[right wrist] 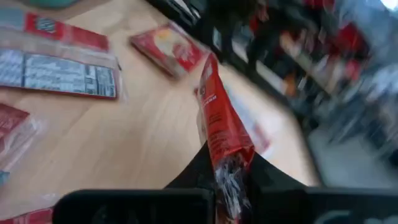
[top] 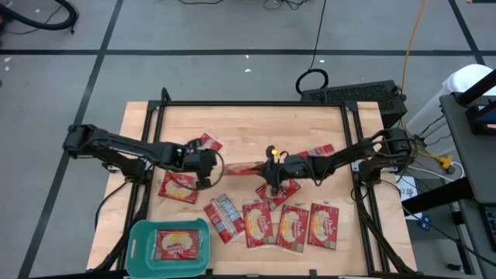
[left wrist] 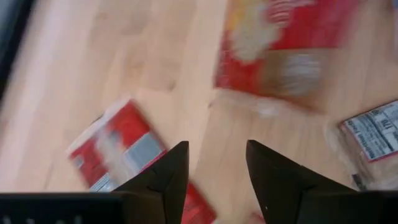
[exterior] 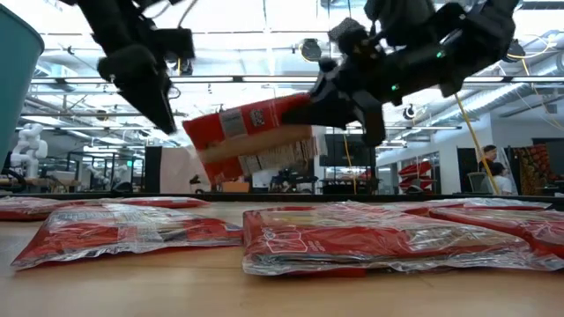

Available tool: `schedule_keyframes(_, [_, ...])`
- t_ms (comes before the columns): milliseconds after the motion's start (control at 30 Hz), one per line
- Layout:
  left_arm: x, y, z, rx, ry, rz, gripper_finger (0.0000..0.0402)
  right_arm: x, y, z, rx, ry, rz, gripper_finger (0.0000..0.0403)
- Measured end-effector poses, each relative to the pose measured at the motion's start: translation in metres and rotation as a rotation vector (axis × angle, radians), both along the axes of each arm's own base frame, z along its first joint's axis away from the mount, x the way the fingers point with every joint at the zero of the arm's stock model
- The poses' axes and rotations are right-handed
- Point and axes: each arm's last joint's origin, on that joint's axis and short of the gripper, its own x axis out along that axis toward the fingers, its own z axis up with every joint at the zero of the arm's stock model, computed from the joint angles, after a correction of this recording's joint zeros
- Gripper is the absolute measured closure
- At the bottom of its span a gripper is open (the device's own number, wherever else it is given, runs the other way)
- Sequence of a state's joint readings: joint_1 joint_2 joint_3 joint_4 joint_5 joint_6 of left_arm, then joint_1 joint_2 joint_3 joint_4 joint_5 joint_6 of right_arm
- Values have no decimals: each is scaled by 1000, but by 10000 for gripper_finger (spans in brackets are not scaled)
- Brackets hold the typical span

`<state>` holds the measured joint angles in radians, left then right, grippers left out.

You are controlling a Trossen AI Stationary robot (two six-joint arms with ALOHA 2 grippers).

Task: Sort popcorn bags into baskets
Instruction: Put the red popcorn bag into the blue container

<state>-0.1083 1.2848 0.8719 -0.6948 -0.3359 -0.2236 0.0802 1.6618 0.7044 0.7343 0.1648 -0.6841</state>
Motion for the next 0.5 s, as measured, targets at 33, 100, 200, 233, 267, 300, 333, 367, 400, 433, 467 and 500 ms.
schedule_keyframes(33, [-4, -2, 5, 9, -19, 13, 237, -1, 6, 0, -64, 9, 21, 389])
schedule_keyframes(100, [-13, -7, 14, 19, -58, 29, 236, -2, 16, 0, -186, 17, 71, 379])
schedule_keyframes(200, [-23, -17, 27, 7, -144, 26, 236, -4, 31, 0, -354, 24, 145, 369])
schedule_keyframes(233, [-26, -20, 30, 1, -170, 15, 236, -5, 35, 1, -387, 16, 157, 369])
schedule_keyframes(267, [-28, -24, 34, -3, -197, 7, 236, -5, 39, 2, -405, 1, 160, 371])
schedule_keyframes(300, [-29, -28, 37, -10, -232, -9, 236, -5, 43, 4, -407, -18, 165, 374])
schedule_keyframes(333, [-30, -32, 40, -18, -262, -28, 236, -6, 46, 6, -408, -36, 170, 377])
schedule_keyframes(367, [-31, -37, 42, -24, -278, -51, 236, -6, 49, 7, -416, -51, 176, 381])
schedule_keyframes(400, [-32, -41, 43, -28, -292, -75, 236, -6, 51, 8, -426, -63, 181, 385])
schedule_keyframes(433, [-31, -45, 45, -32, -312, -100, 236, -6, 52, 9, -434, -71, 184, 387])
schedule_keyframes(467, [-31, -50, 47, -37, -333, -125, 236, -6, 53, 10, -438, -73, 180, 387])
schedule_keyframes(500, [-31, -54, 47, -40, -345, -144, 236, -5, 54, 11, -437, -77, 166, 387])
